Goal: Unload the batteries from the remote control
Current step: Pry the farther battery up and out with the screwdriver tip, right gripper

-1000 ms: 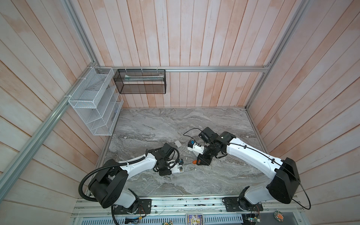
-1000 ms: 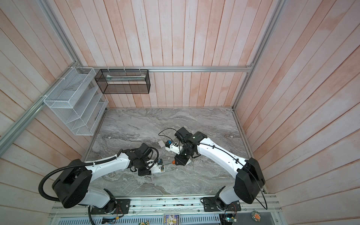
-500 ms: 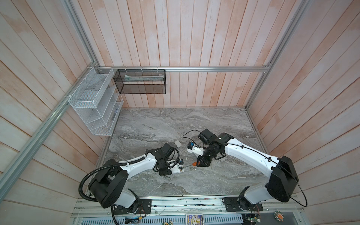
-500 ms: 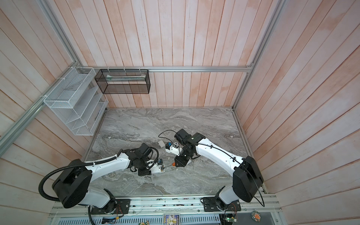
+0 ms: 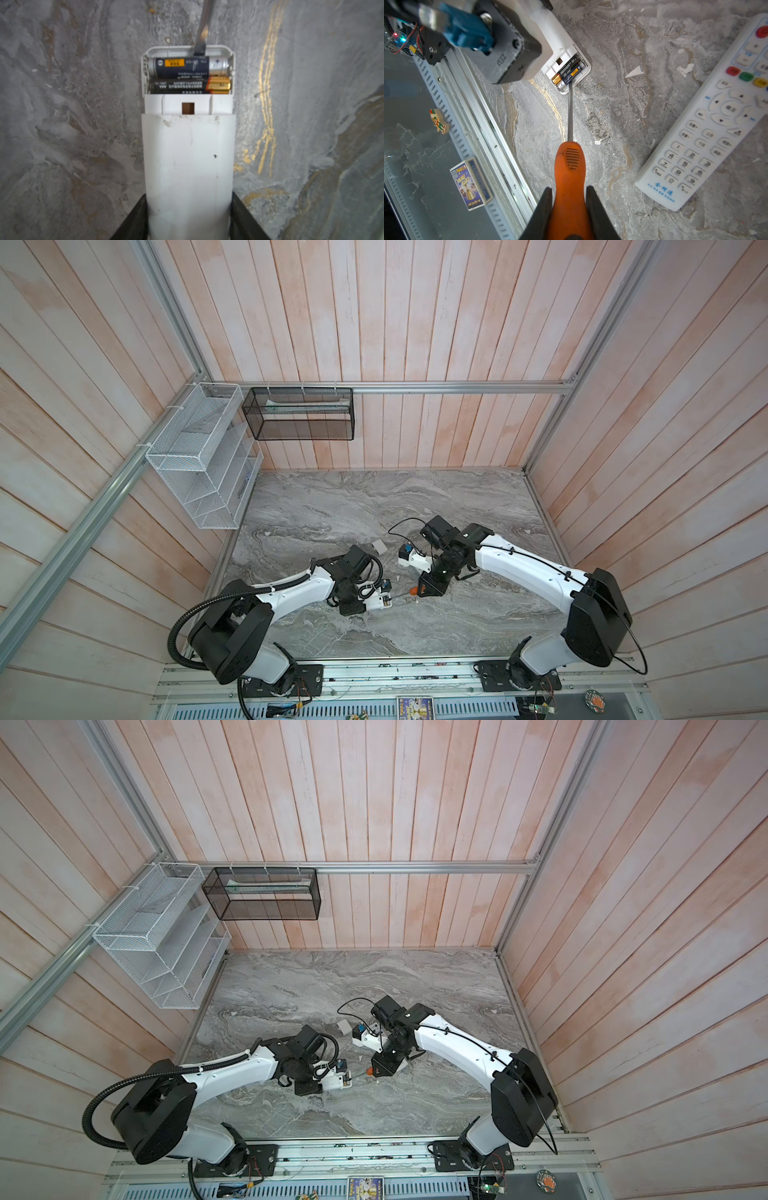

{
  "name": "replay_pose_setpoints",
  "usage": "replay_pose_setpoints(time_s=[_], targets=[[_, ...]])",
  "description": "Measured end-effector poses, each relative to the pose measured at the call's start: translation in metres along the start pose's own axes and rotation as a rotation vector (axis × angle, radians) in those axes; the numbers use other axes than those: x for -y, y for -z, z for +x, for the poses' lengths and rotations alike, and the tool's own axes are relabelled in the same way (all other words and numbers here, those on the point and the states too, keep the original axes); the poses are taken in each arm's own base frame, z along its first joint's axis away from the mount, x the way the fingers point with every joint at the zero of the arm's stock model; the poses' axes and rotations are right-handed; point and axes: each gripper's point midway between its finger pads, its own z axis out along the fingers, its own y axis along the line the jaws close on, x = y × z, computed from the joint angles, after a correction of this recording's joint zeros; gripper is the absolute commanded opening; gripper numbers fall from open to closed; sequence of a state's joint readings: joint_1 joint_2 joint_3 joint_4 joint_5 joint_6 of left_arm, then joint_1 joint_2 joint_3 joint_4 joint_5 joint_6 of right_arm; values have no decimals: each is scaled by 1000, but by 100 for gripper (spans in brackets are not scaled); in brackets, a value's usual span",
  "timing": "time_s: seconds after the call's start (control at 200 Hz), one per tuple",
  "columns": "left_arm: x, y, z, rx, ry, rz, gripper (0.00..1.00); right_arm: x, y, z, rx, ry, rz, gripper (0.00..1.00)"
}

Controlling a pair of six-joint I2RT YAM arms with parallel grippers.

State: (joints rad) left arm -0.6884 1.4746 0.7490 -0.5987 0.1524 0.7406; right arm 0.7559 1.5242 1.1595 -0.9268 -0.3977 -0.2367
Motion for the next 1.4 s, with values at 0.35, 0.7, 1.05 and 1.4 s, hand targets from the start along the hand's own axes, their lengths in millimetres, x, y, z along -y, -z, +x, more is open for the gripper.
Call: replay_pose_setpoints(time_s=[0.35, 0.7, 1.05, 1.4], targets=[[0, 0, 1, -3, 2, 3, 39, 6, -4, -2, 39, -33, -51, 0], [4, 0, -1, 9, 4, 23, 39, 9, -5, -2, 91, -60, -102, 0], [6, 0, -1, 12, 5, 34, 39, 10, -5, -3, 95, -67, -104, 0], [7, -2, 0, 1, 18, 44, 38, 6, -2, -5, 81, -71, -102, 0]])
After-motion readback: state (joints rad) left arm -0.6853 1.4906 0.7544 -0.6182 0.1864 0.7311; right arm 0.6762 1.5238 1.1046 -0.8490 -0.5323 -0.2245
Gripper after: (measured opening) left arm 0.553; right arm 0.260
